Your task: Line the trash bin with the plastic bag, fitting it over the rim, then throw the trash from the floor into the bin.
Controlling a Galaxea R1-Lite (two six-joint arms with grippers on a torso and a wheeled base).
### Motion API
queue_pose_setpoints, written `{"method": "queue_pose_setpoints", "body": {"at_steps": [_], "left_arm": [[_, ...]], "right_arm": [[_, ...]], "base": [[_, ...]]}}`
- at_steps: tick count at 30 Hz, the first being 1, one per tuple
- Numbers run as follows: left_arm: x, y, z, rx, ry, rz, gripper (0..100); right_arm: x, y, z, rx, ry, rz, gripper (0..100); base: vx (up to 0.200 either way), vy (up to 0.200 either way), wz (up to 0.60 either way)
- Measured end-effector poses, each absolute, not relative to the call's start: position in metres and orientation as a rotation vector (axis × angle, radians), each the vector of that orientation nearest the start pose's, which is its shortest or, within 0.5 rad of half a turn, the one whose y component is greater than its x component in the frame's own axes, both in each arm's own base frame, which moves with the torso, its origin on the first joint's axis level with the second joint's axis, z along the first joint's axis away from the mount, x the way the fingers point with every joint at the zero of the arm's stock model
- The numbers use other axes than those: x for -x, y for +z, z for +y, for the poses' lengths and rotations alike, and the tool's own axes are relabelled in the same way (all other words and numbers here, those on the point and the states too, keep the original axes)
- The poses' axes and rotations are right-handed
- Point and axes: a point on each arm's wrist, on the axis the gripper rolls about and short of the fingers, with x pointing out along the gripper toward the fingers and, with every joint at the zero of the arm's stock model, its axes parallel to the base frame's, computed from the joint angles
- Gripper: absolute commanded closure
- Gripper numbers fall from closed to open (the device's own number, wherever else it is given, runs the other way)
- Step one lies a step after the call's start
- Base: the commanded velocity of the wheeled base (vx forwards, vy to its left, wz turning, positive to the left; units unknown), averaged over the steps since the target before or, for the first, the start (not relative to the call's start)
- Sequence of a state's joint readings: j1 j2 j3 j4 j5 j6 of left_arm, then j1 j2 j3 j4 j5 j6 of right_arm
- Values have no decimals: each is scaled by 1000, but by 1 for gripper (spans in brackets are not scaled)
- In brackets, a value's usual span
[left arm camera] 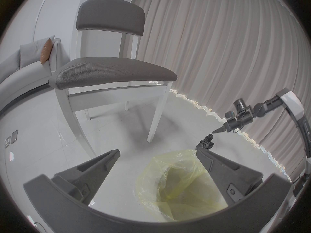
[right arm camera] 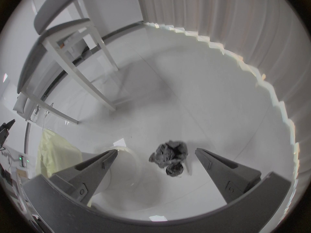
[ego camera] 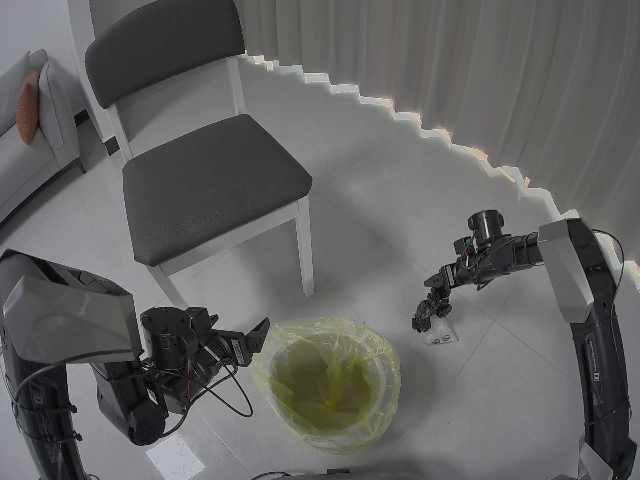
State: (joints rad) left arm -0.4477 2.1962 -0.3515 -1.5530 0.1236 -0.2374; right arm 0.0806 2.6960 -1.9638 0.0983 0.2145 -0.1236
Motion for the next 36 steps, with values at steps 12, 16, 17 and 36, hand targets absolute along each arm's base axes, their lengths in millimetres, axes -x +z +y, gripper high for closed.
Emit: {"method": "queue_pose_setpoints", "body": {"at_steps": [12,16,17,36], "left_arm": [[-263,21,-124,135,-262,349,0],[-260,19,-123,131,-258,360,0],[-260,19,-123,132,-258,362,0],[-252,18,-126,122,-275,382,0]], "right_arm": [[-515,-94,32,-46,307,974,0],[-519,-96,33,-64,319,916,0],[-521,-96,34,-68,319,901,0],[-530,-101,32,-56,315,769,0]], "base": [[0,0,0],[0,0,0],[0,0,0],[0,0,0]]}}
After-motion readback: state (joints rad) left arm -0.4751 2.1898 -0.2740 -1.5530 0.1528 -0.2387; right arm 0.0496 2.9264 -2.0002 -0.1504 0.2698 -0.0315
